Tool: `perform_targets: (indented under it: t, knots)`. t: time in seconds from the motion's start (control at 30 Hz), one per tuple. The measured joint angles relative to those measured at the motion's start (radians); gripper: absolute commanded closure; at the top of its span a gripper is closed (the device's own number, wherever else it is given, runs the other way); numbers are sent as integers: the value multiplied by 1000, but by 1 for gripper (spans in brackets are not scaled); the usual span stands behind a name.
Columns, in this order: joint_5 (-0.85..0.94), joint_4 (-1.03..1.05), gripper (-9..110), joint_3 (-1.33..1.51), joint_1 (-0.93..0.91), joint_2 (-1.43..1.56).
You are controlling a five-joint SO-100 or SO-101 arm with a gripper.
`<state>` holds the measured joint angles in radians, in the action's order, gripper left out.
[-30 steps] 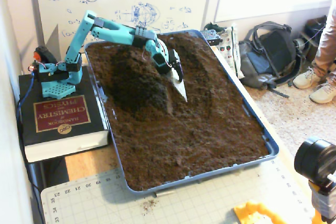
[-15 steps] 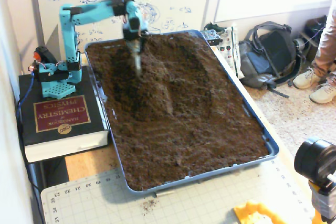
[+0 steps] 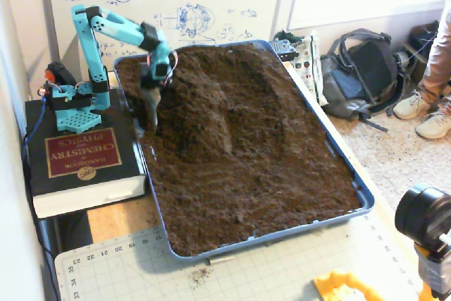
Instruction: Build a berm.
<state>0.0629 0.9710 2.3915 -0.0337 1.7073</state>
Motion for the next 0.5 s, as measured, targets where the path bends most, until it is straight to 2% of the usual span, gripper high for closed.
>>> perform_targets:
  t: [0.23, 0.5]
  knots:
    - [-3, -387, 101, 49, 35, -189]
    - [-5, -465, 101, -94, 41, -333]
